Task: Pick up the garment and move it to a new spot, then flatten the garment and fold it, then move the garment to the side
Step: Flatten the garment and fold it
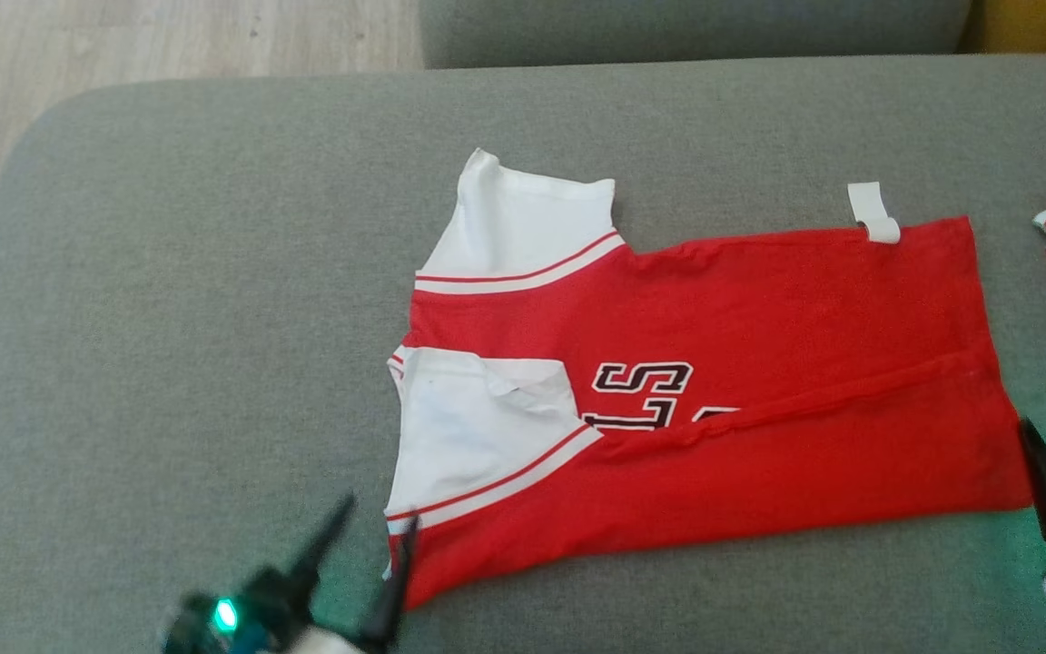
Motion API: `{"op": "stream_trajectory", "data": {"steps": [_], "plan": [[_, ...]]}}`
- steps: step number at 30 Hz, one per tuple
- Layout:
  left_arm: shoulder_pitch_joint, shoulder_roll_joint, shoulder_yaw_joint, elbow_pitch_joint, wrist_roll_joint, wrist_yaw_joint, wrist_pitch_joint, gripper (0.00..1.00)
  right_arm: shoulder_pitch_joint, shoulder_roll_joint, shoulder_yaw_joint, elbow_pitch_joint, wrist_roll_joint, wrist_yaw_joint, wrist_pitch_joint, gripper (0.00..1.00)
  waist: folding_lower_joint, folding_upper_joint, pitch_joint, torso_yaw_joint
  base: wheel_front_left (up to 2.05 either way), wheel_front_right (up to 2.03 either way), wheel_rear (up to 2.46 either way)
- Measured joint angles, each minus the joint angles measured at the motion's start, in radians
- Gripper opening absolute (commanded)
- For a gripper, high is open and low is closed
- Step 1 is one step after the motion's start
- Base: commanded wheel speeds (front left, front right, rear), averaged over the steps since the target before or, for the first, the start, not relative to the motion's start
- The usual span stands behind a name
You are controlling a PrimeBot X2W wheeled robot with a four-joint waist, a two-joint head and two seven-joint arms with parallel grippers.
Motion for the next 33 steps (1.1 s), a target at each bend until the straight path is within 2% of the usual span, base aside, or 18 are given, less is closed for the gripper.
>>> {"op": "stream_trajectory", "data": {"steps": [5,8,12,15,16,18,21,24,29,33], "plan": [[-0.157,0.077,0.043,-0.062,0.030,-0.016,0.049,1.00,-0.010,0.064,-0.031,-0.064,-0.069,0.000,-0.027,1.00,0.0001,0.0000,0.022,-0.022,0.00,0.00,0.00],[-0.317,0.106,0.054,-0.085,0.035,-0.071,0.106,1.00,-0.025,0.094,-0.035,-0.098,-0.100,0.000,-0.040,1.00,0.0002,0.0000,0.038,-0.046,0.00,0.00,0.00],[-0.540,0.134,0.044,-0.058,0.030,-0.177,0.222,1.00,-0.036,0.116,-0.028,-0.140,-0.133,0.000,-0.038,1.00,0.0002,0.0000,0.064,-0.086,0.00,0.00,0.00],[-0.694,0.152,0.041,0.006,-0.012,-0.213,0.306,1.00,-0.049,0.125,-0.028,-0.168,-0.154,0.000,-0.028,1.00,0.0003,0.0000,0.087,-0.126,0.00,0.00,0.00],[-0.795,0.167,0.027,0.051,-0.062,-0.223,0.390,1.00,-0.061,0.126,-0.030,-0.183,-0.163,0.000,-0.023,1.00,0.0001,0.0000,0.109,-0.153,0.00,0.00,0.00],[-0.887,0.183,-0.012,0.098,-0.139,-0.223,0.500,1.00,-0.067,0.130,-0.031,-0.199,-0.172,0.000,-0.020,1.00,0.0004,0.0000,0.136,-0.177,0.00,0.00,0.00],[-0.967,0.222,-0.092,0.128,-0.313,-0.224,0.657,1.00,-0.089,0.157,-0.041,-0.205,-0.185,0.000,-0.021,1.00,0.0003,0.0000,0.172,-0.220,0.00,0.00,0.00],[-0.996,0.265,-0.118,0.160,-0.440,-0.231,0.742,1.00,-0.107,0.169,-0.036,-0.198,-0.201,0.000,-0.021,1.00,0.0003,-0.0001,0.200,-0.267,0.00,0.00,0.00],[-1.031,0.348,-0.148,0.254,-0.461,-0.231,0.765,1.00,-0.124,0.186,-0.017,-0.183,-0.202,0.000,-0.033,1.00,0.0001,0.0000,0.231,-0.338,0.00,0.00,0.00],[-1.046,0.357,-0.142,0.333,-0.482,-0.231,0.729,1.00,-0.125,0.188,-0.002,-0.156,-0.202,0.000,-0.049,1.00,0.0002,0.0000,0.252,-0.378,0.00,0.00,0.00]]}}
